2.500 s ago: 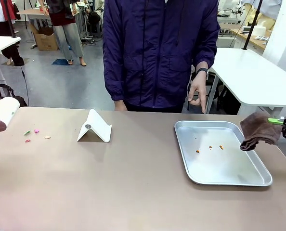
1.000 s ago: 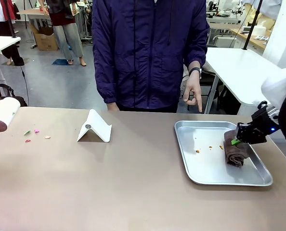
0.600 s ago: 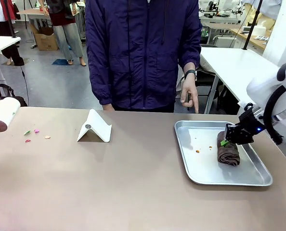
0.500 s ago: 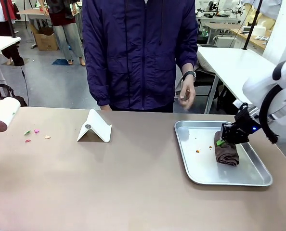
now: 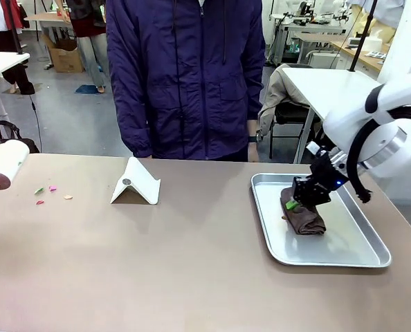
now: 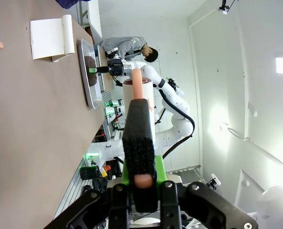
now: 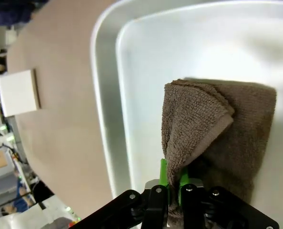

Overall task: Clean the surface of the table.
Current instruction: If a person points to the right, clean the right side of the table with your right hand, and if they point to the left, clean the left side with your left hand.

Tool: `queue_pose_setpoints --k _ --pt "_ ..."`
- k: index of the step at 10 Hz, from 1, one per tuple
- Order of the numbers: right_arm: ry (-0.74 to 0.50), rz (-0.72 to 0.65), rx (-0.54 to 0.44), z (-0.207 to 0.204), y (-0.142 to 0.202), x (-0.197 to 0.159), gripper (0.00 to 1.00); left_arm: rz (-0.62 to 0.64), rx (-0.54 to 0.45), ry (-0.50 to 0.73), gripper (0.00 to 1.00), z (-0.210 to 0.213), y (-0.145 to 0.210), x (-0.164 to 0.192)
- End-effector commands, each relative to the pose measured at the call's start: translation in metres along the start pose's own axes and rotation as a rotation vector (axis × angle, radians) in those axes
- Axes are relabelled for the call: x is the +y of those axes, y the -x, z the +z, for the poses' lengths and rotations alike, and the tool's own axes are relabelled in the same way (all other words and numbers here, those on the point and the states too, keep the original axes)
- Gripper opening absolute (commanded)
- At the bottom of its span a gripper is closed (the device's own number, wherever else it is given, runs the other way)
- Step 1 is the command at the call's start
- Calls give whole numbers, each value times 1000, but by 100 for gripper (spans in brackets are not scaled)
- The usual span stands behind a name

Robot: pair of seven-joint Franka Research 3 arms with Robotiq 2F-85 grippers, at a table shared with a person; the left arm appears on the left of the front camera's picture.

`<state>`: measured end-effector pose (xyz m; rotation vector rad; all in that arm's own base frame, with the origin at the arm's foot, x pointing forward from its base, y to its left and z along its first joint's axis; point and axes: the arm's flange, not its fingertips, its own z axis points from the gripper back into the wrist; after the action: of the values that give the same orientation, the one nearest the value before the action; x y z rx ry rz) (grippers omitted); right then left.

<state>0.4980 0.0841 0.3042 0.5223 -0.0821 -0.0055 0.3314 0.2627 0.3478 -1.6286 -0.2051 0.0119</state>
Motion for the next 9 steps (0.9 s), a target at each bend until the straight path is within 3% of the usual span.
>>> queue_pose_setpoints --k 1,4,9 --pt "-44 86 12 -10 1 22 8 -22 2 10 3 4 3 -2" --pt "4 139 38 -26 7 44 8 -22 2 10 3 4 3 -2" --pt "51 88 -11 -21 3 30 8 -22 2 10 3 4 3 -2"
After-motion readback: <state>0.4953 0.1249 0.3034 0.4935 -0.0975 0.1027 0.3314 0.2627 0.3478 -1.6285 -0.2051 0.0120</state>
